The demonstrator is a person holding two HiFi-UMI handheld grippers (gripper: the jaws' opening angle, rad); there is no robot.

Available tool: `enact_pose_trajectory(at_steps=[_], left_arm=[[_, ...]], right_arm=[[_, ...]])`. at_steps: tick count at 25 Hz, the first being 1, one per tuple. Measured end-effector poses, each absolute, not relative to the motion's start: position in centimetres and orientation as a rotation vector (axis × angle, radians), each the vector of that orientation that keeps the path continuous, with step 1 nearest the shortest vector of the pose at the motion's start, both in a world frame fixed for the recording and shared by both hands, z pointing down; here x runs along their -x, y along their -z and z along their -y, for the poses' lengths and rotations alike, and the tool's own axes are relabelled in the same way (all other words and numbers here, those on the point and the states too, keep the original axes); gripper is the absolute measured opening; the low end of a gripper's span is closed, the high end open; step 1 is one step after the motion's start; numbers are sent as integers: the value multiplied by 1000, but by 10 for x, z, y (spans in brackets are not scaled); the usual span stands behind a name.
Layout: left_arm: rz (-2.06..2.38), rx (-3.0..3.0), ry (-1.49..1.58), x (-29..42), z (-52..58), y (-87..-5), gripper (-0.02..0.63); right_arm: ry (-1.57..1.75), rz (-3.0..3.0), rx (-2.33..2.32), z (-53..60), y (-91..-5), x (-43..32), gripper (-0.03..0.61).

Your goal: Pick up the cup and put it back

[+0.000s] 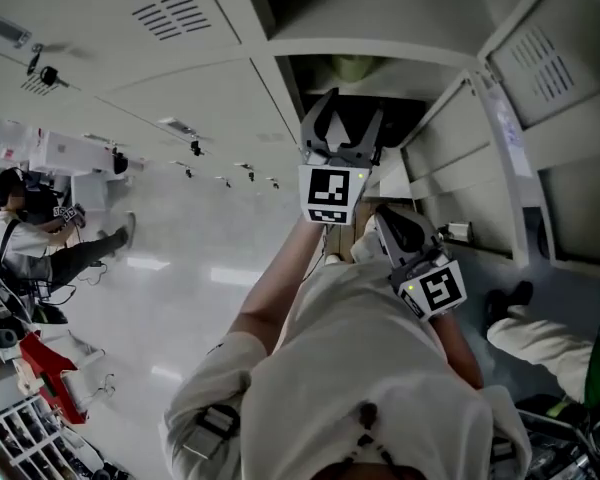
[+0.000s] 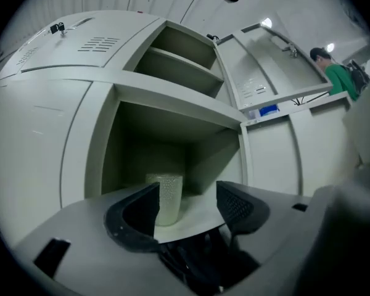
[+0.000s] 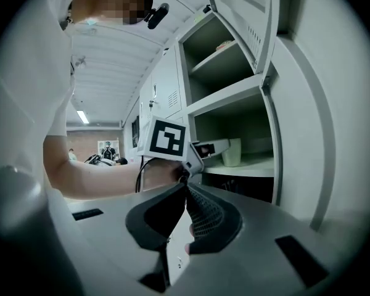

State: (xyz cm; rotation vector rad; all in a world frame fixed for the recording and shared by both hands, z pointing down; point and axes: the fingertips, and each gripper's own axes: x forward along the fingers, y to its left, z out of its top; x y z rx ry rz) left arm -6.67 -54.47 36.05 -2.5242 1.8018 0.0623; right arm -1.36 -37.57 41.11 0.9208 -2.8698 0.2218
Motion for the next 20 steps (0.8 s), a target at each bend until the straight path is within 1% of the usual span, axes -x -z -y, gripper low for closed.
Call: enact_pose_trajectory(at_steps=[5,10,18,19,20], left_arm=[[-1965,2448,-68,77,588,-362,350],[-2051,2394,8,81,621,-373,387],[-2124,2346,72,86,649,-384,386],[-2128,2340,82,87,649,-385,343],[-2129,2339,87,87,649,-386,339]], right_arm=[[-273,2864,-891,386,-417,9,26],[-335,2855,-922,392,-425,-6,26],[-405,2852,-998,398,-429,-27,26],[-403,2854,-1000,397,-429,-28,26],[-400,2858,-1002,396,-428,-29,26]])
